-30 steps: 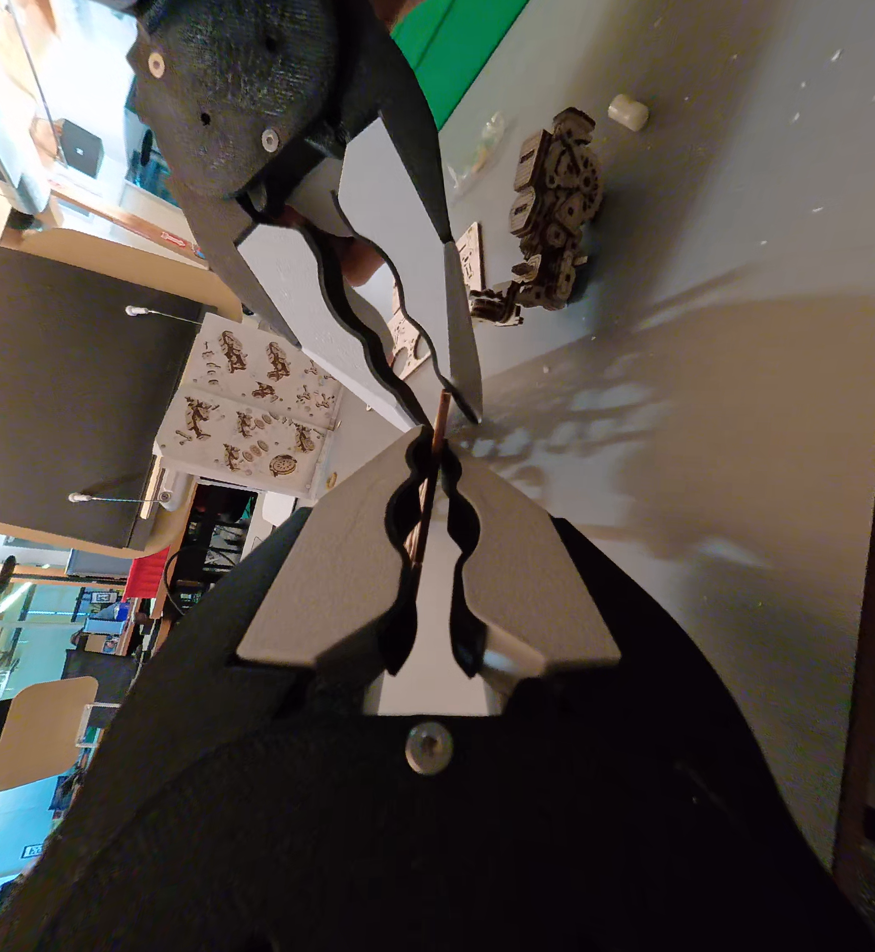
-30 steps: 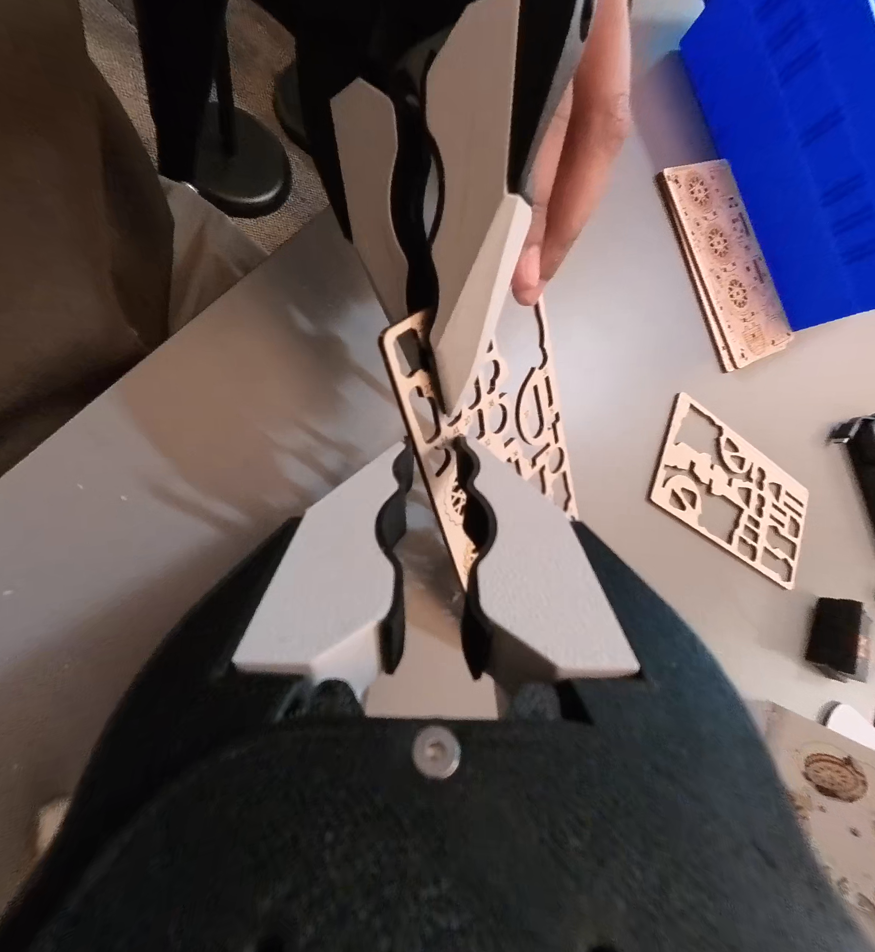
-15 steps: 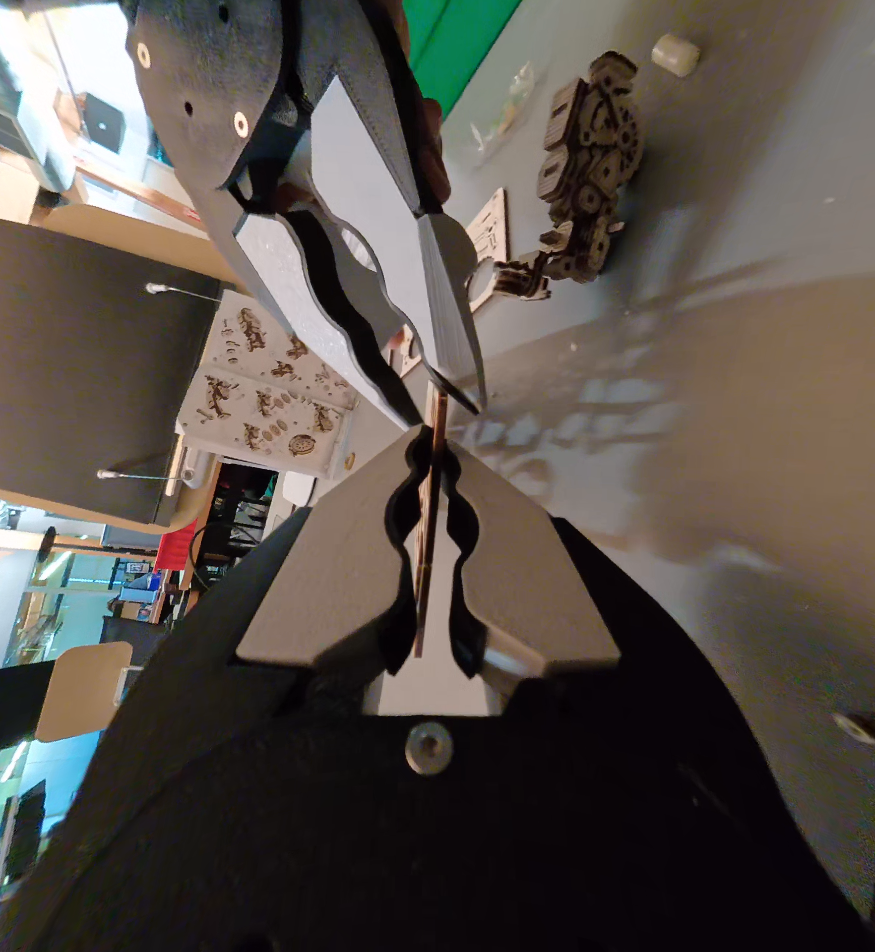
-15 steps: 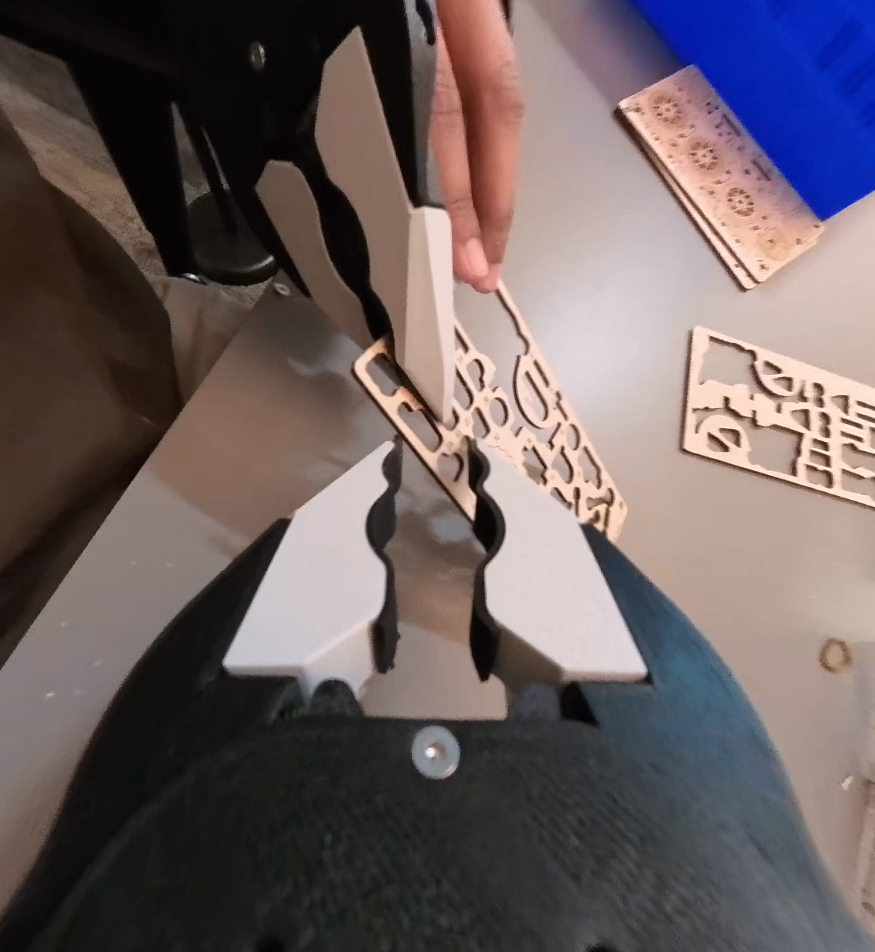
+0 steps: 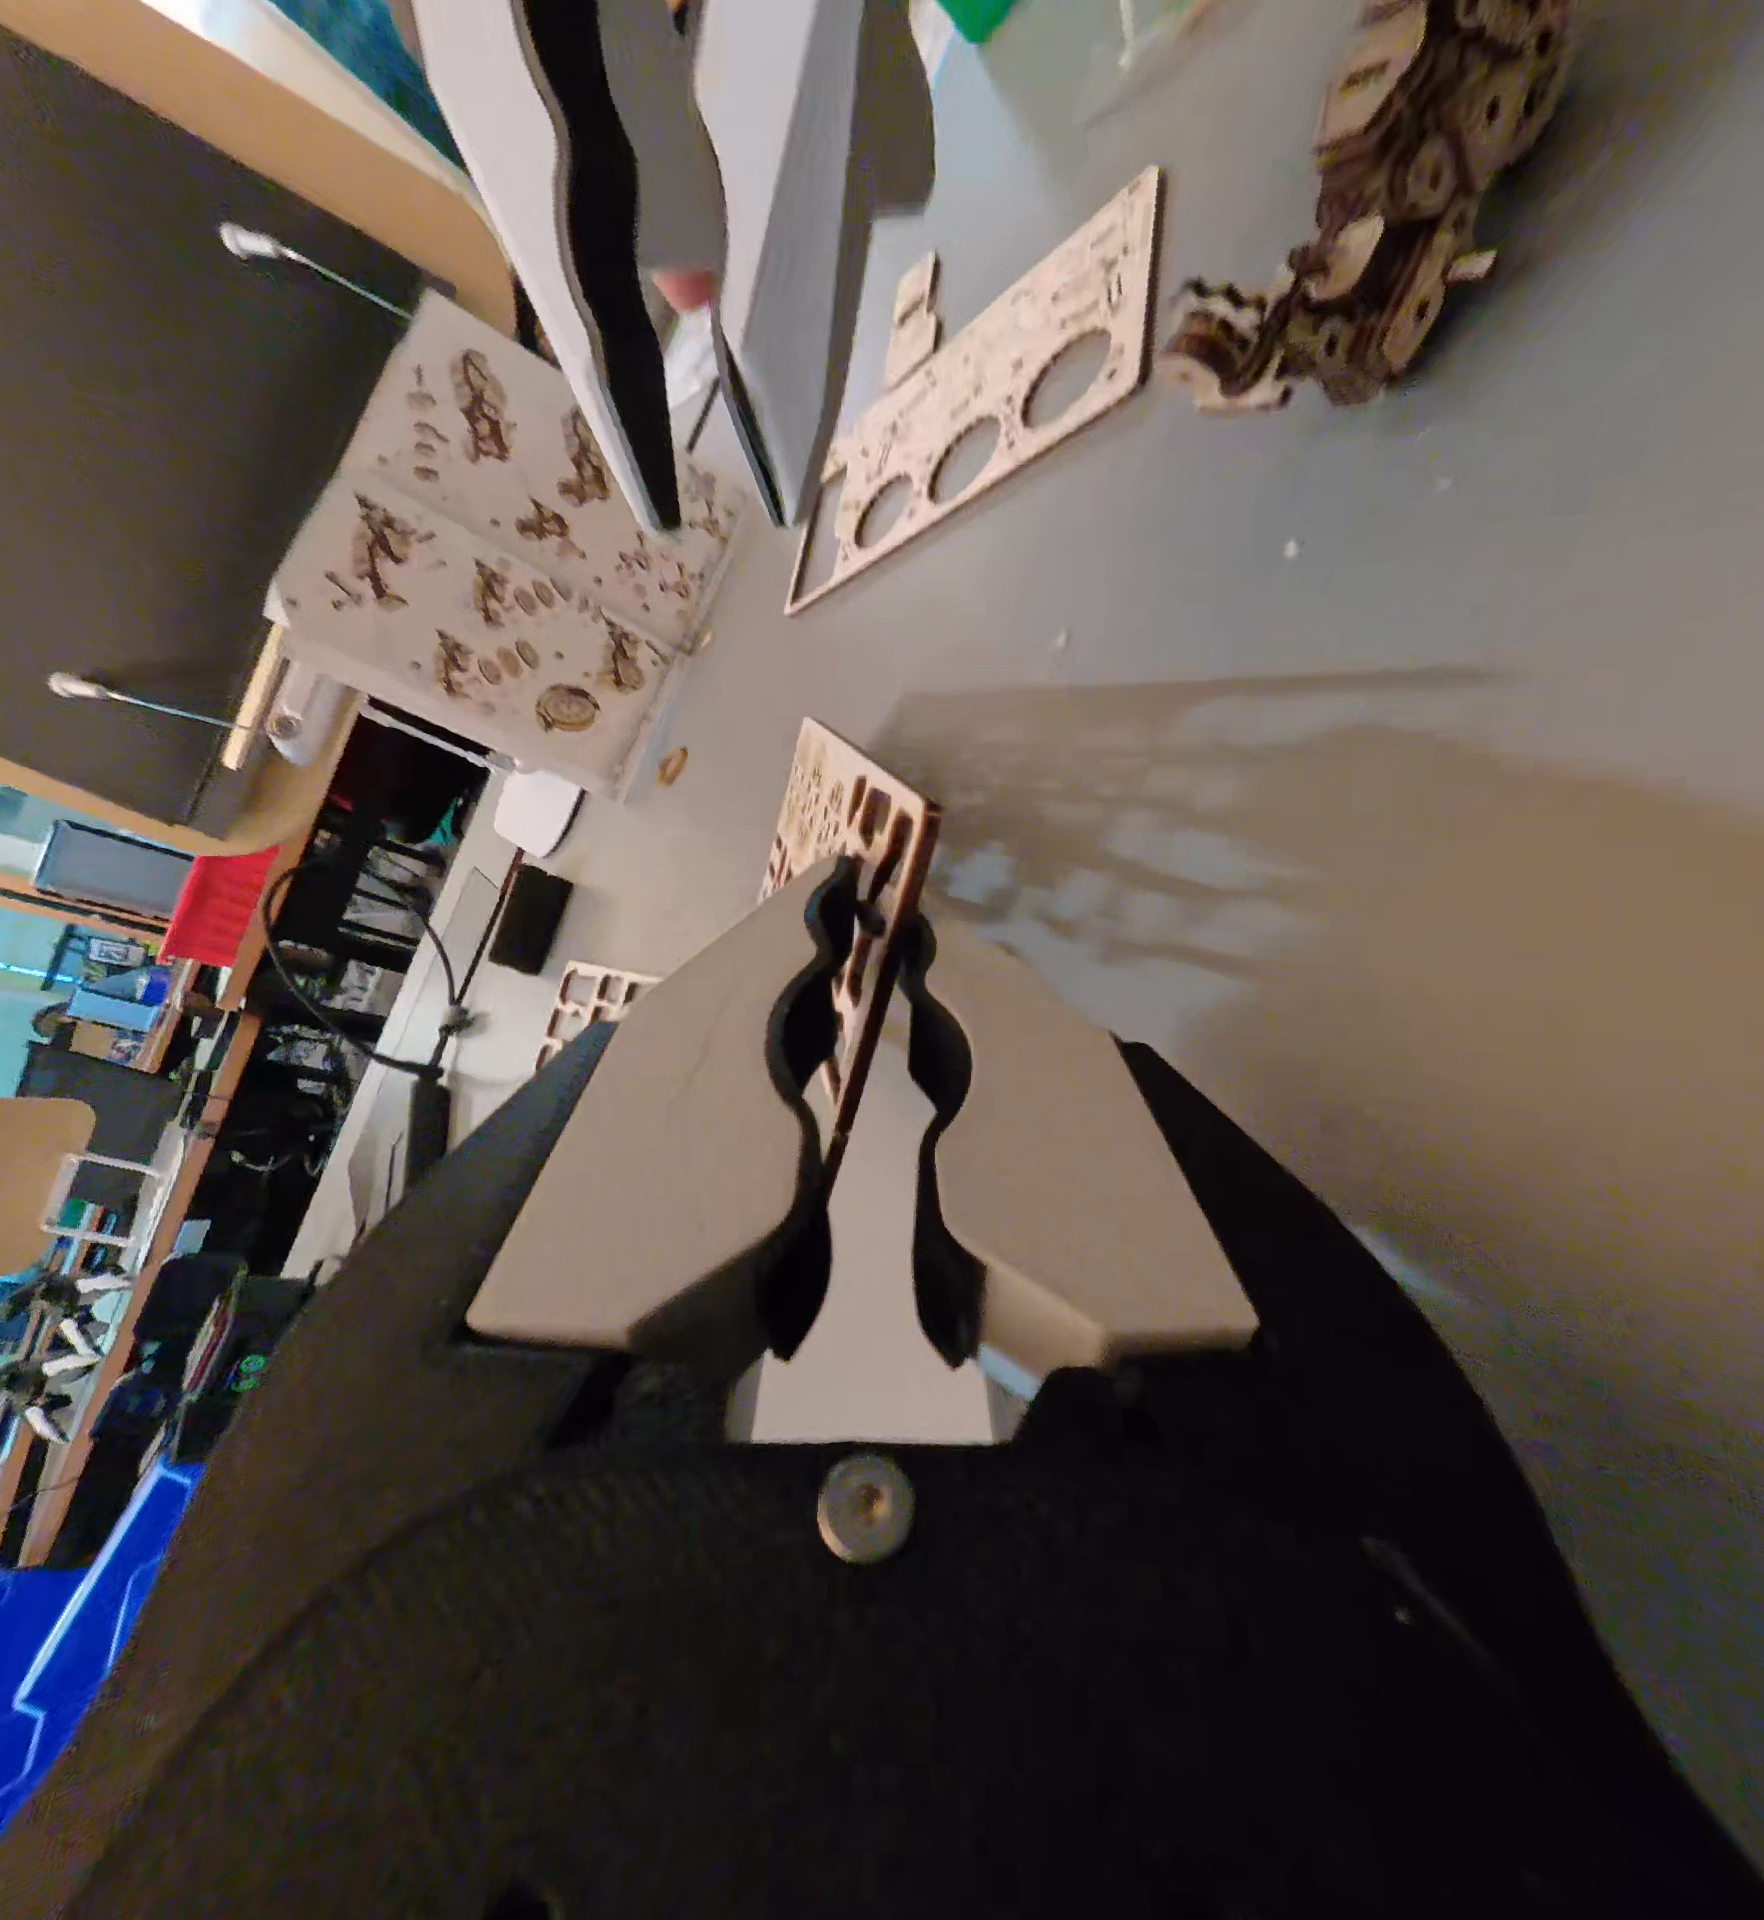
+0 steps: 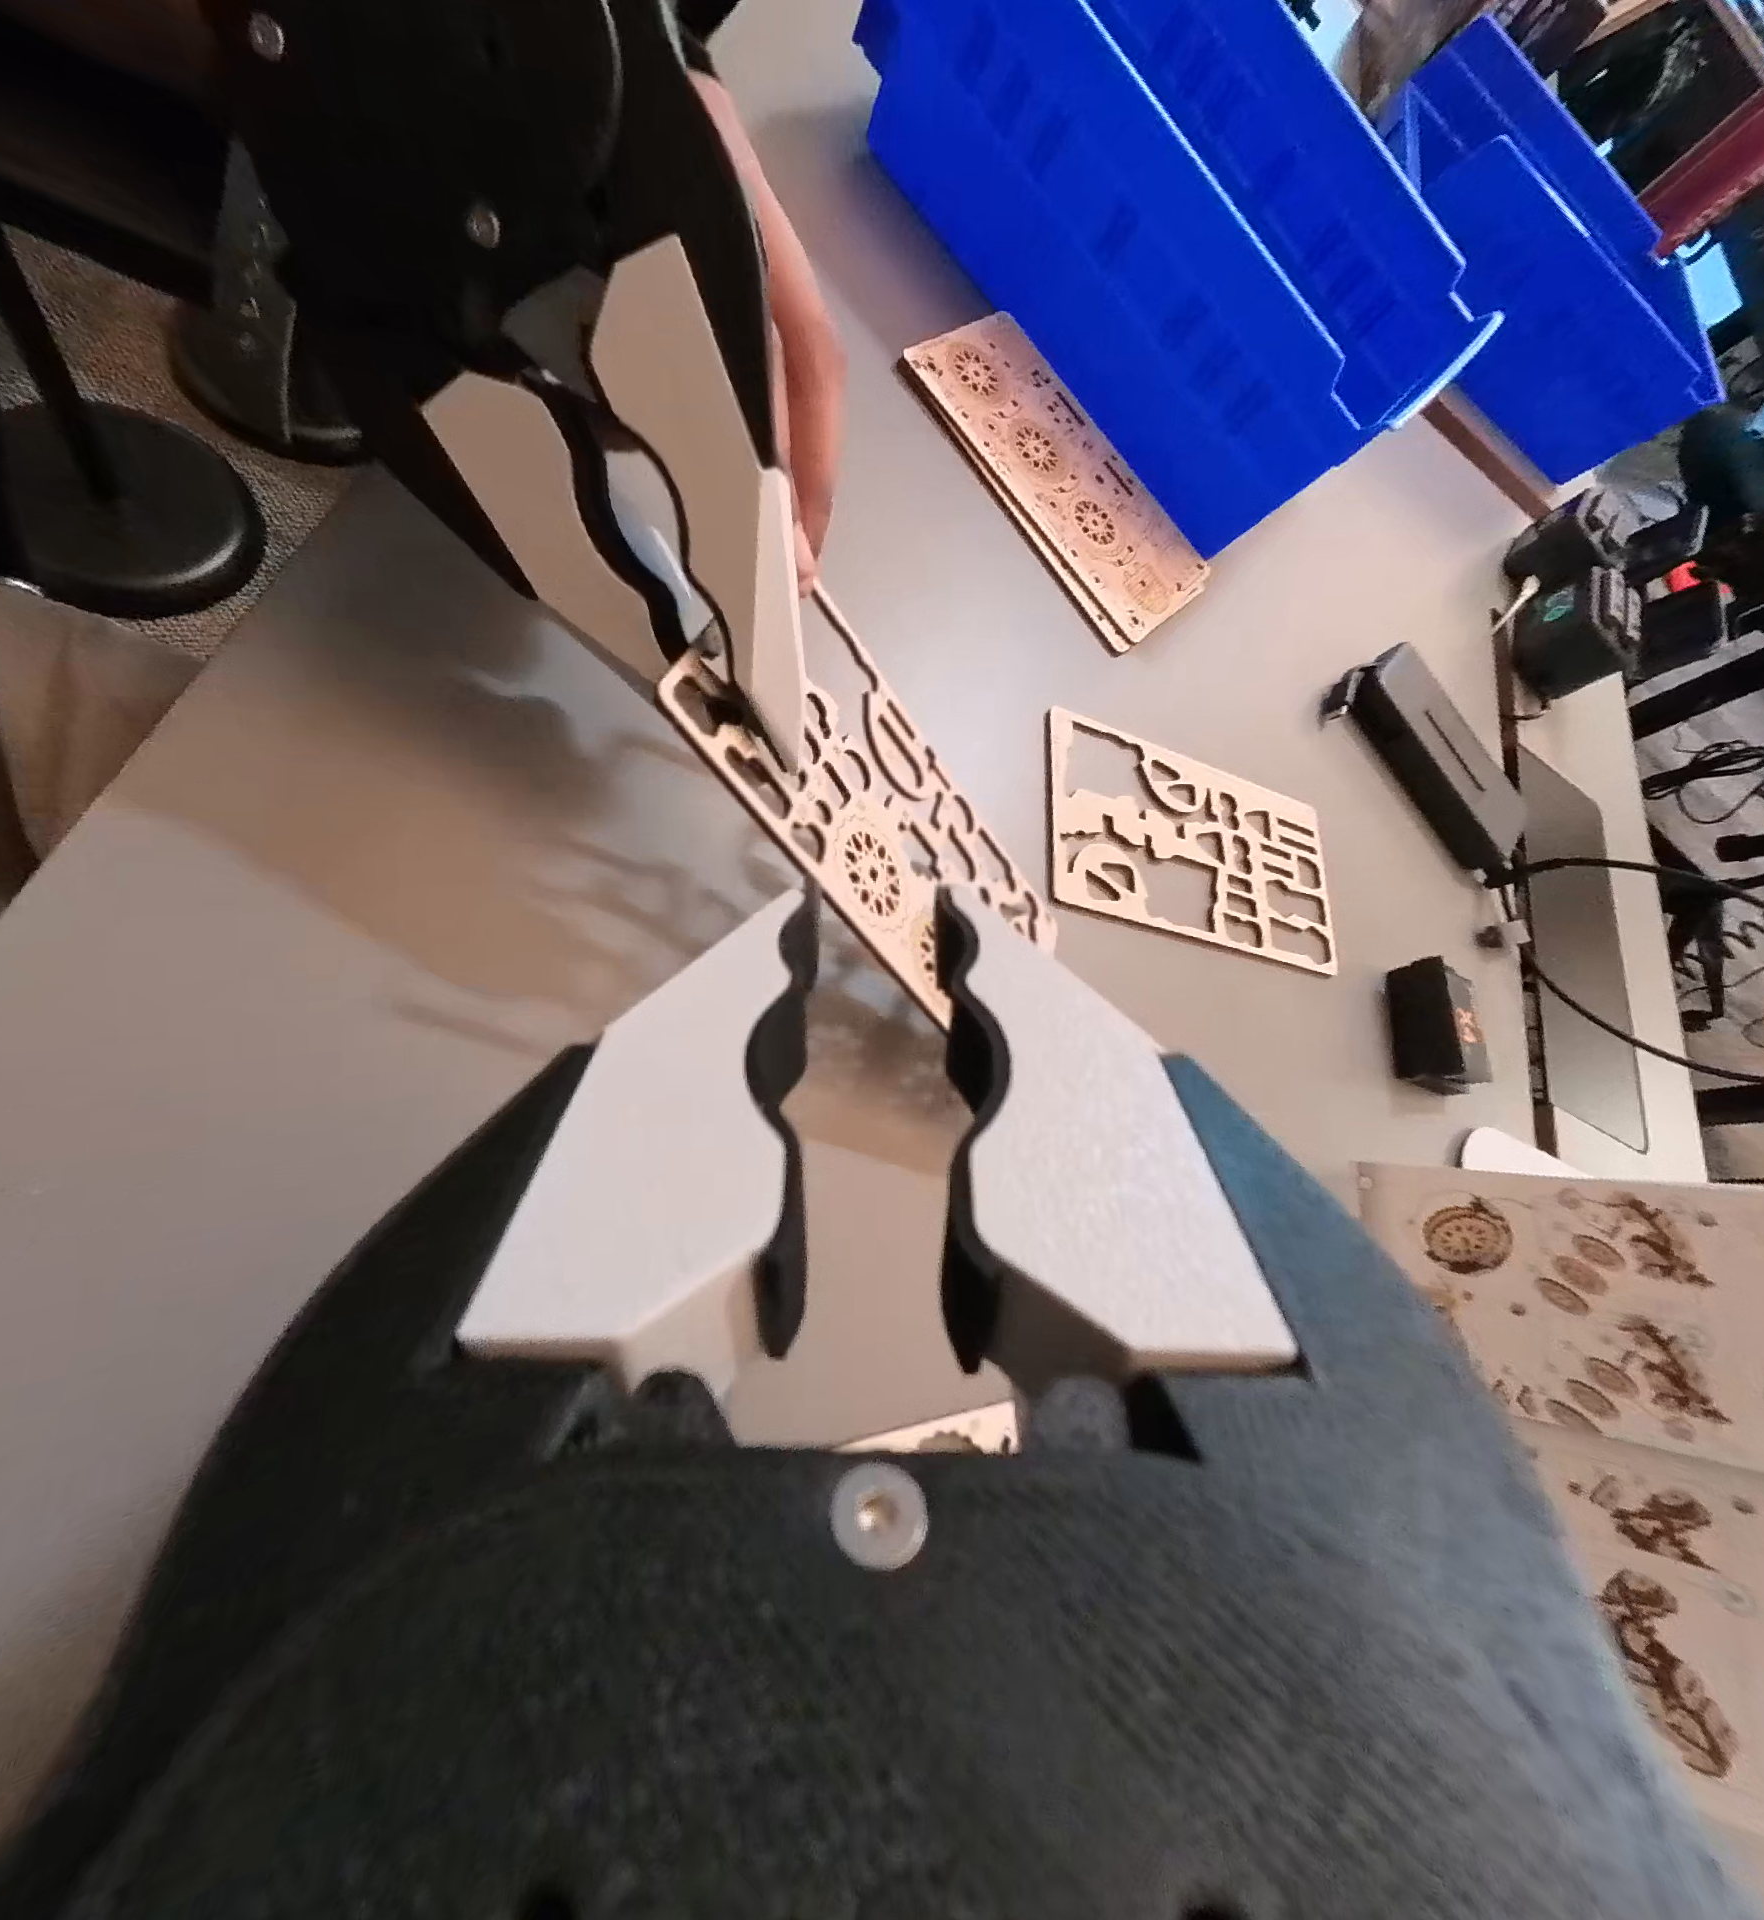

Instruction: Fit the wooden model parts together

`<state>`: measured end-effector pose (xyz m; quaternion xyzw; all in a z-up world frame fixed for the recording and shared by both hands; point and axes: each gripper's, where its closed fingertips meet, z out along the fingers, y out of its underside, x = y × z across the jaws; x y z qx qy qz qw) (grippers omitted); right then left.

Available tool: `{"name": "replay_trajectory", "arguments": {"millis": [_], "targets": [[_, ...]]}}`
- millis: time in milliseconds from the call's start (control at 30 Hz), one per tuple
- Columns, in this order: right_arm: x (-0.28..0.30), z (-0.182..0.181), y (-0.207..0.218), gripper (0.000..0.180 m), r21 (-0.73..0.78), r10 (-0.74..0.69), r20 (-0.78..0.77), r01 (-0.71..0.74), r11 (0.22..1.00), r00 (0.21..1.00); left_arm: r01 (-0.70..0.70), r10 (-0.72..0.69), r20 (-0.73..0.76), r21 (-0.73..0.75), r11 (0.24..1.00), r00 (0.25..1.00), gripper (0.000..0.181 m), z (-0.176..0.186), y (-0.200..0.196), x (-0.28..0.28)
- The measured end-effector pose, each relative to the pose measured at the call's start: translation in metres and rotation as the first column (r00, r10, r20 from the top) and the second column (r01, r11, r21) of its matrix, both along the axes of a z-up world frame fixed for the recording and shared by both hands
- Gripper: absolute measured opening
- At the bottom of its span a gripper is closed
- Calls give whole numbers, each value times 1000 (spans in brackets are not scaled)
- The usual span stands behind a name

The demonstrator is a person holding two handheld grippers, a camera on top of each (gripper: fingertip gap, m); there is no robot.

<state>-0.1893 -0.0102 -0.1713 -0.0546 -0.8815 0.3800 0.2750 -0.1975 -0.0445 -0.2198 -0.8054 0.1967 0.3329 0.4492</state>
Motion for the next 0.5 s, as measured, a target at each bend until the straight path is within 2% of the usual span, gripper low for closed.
{"name": "replay_trajectory", "arguments": {"millis": [133, 200, 333, 500], "targets": [[-3, 3, 3, 19, -8, -15, -6, 15, 1000, 1000, -39, 40, 28, -32, 999, 999, 10, -11, -4, -9], [-4, 6, 4, 19, -19, -25, -6, 25, 1000, 1000, -62, 63, 68, -14, 998, 996, 23, -11, -4, -13], [-2, 13, 5, 19, -40, -43, -15, 42, 998, 999, -102, 76, 193, 126, 987, 978, 48, 11, -4, -17], [7, 30, 8, 18, -67, -85, -54, 81, 994, 995, -164, 65, 348, 261, 951, 935, 61, 34, -19, -18]]}}
